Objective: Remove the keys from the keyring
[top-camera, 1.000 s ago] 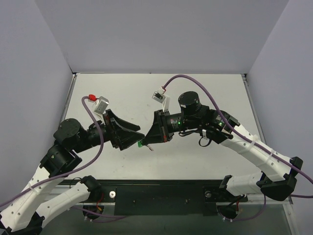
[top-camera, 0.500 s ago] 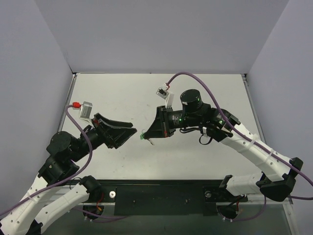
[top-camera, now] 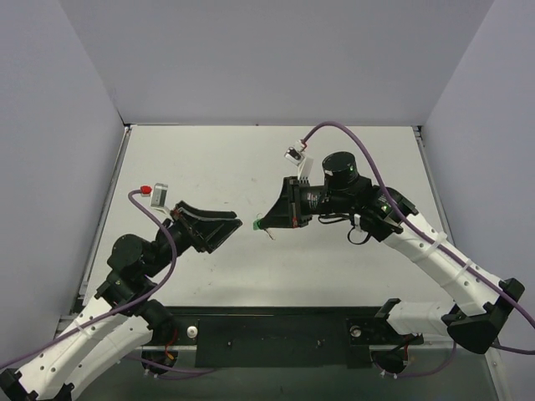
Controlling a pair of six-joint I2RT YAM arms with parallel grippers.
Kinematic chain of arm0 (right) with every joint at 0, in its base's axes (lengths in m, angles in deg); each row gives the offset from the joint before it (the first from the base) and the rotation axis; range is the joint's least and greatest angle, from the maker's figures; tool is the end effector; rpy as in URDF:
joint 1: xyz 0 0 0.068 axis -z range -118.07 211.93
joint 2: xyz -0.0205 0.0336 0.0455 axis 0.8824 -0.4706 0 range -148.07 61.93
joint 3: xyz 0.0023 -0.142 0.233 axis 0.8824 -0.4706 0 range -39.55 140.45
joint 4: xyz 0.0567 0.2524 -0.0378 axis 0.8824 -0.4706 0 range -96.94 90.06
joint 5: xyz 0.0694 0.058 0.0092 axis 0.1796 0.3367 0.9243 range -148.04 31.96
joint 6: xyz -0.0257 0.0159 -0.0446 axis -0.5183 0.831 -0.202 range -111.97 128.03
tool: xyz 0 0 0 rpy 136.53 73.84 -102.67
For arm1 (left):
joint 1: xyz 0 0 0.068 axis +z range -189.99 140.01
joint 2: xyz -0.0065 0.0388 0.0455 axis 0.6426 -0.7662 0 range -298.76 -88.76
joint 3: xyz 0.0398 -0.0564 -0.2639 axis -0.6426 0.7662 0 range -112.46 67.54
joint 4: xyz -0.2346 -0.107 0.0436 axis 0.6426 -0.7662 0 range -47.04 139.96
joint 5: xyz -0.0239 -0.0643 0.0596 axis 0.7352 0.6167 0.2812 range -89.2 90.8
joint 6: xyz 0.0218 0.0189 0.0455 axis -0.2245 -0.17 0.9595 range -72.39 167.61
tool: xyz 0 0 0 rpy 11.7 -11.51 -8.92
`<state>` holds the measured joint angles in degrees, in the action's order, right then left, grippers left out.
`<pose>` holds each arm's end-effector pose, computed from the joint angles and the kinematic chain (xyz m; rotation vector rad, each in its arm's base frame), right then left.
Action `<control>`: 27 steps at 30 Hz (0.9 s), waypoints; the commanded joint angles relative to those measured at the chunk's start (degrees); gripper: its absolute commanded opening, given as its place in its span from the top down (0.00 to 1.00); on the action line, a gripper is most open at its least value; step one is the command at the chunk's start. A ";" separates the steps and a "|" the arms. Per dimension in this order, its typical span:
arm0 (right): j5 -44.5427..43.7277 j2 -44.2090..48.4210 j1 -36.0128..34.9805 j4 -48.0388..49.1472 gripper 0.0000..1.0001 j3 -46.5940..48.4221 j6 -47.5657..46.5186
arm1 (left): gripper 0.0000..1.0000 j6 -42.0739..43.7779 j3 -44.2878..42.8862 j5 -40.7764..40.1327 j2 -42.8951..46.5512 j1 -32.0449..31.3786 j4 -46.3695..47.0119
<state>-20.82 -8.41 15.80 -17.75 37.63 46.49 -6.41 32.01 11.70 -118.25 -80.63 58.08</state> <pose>0.1702 0.2078 0.4315 -0.6741 1.9190 1.5760 0.0966 -0.0919 0.3555 0.0077 1.4976 -1.4991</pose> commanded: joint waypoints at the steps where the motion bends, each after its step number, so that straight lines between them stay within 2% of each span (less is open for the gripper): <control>1: 4.36 3.28 1.92 2.25 1.00 -2.65 -1.10 | 0.17 -5.48 3.09 5.61 -1.79 1.79 17.09; 6: 7.70 4.43 2.97 2.25 1.00 -5.73 -2.59 | 0.14 -10.57 7.40 9.14 -5.04 4.16 27.81; 15: 9.81 4.43 2.98 6.46 1.00 -7.58 -2.42 | 0.16 -13.91 11.88 12.13 -9.34 5.22 36.86; 27: 10.78 1.35 3.06 11.73 1.00 -6.52 -0.23 | 0.27 -14.18 12.94 14.24 -11.02 5.22 37.76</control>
<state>-11.99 -6.03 18.73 -10.75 30.03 45.48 -20.16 44.38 24.35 -129.38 -75.69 91.50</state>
